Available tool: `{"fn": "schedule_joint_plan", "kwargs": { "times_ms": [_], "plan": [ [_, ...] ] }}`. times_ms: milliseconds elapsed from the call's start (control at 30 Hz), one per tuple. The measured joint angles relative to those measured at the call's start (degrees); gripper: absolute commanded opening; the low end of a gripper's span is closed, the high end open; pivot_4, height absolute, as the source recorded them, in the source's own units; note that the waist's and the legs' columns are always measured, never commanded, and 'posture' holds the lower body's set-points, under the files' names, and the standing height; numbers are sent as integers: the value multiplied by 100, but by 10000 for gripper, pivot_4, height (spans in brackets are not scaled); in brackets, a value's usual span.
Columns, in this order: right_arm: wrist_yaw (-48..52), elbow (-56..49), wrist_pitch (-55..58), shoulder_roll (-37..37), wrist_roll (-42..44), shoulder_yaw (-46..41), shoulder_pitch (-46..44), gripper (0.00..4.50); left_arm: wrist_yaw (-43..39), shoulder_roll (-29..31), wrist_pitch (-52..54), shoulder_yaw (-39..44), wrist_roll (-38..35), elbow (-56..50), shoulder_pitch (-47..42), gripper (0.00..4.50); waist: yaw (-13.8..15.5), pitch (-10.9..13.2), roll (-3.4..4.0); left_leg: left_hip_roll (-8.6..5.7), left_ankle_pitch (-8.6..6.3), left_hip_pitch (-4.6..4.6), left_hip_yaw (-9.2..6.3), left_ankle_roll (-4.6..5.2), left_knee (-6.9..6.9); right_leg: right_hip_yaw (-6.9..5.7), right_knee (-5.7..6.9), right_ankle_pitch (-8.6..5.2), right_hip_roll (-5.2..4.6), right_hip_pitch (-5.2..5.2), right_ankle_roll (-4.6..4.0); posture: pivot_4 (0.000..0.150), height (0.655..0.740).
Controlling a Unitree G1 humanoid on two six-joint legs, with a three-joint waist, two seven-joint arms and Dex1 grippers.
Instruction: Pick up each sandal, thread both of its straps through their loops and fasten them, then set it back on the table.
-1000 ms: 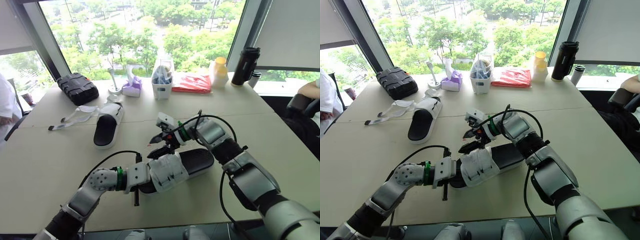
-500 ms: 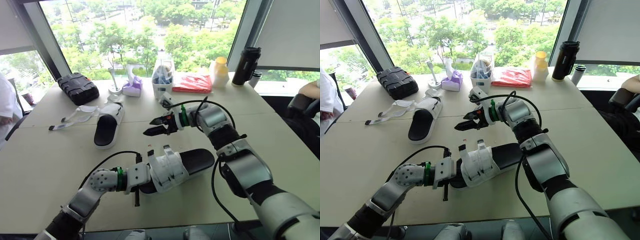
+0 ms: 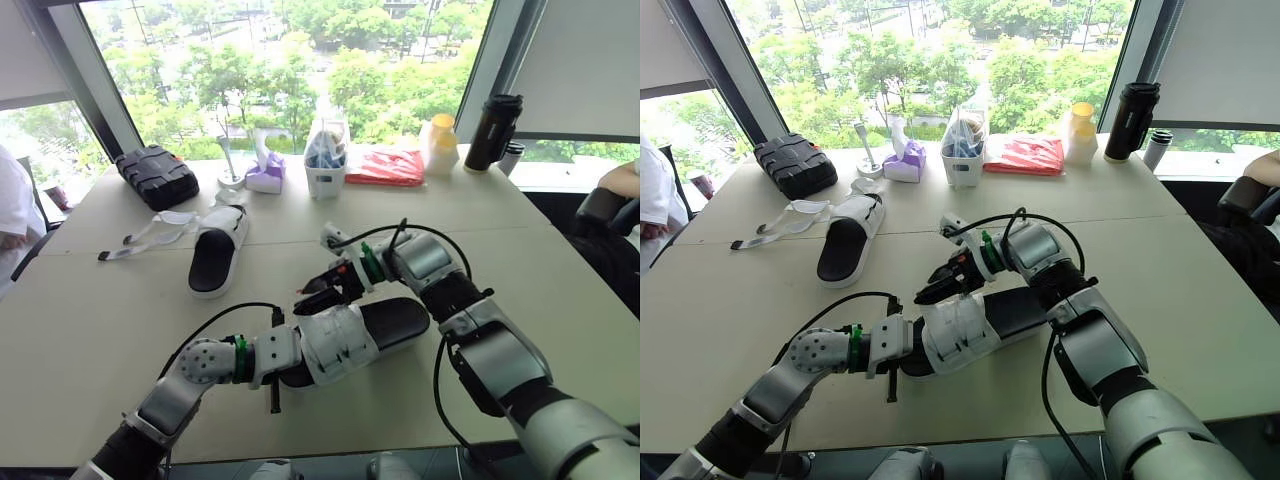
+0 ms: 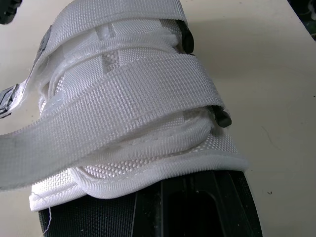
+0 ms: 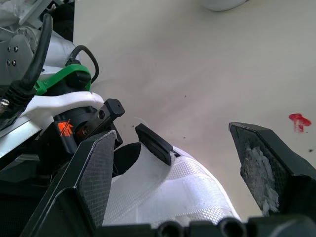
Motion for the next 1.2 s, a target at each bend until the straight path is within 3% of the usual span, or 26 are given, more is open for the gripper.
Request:
{"fn": "schedule_joint_plan", "kwargs": {
  "times_ms": [167,200,300,467,700,1000,1200],
  "plan": [
    [112,11,11,11,3,62,8,39463,14,0,0,0,0,-8,12,0,-1,0,0,0,0,0,0,0,0,0,0,0,0,-1,1,1500,7400],
    [138,12,12,11,3,62,8,37214,22,0,0,1,0,-14,19,0,0,0,0,0,0,0,0,0,0,0,0,0,0,-1,1,1500,7400],
    [161,11,11,19,8,61,8,26886,45,0,0,2,0,-29,35,0,-1,0,0,0,0,0,0,0,0,0,0,0,0,-1,1,1500,7400],
    [209,4,22,30,62,59,9,662,73,0,0,2,0,-47,57,0,-1,0,0,0,0,-1,0,0,0,0,-1,-1,0,-1,2,1500,7400],
    [383,-600,295,-266,257,41,47,208,76,0,1,1,6,-80,79,0,5,1,1,0,-1,-5,-1,-1,-3,-1,-5,-4,-2,-4,6,1500,7400],
    [443,-2479,1318,-974,1223,-160,108,208,-47,39,-46,-17,125,-90,10,0,-2,2,0,2,-2,-9,-2,-2,-9,-3,-8,-11,-5,-8,16,1500,7400],
    [130,-2707,1469,-1048,1492,-161,147,208,-116,43,-222,-20,234,-50,-17,0,0,4,-2,2,-2,-14,-2,-2,-13,-4,-9,-12,-6,-14,18,1500,7400]
  ]
}}
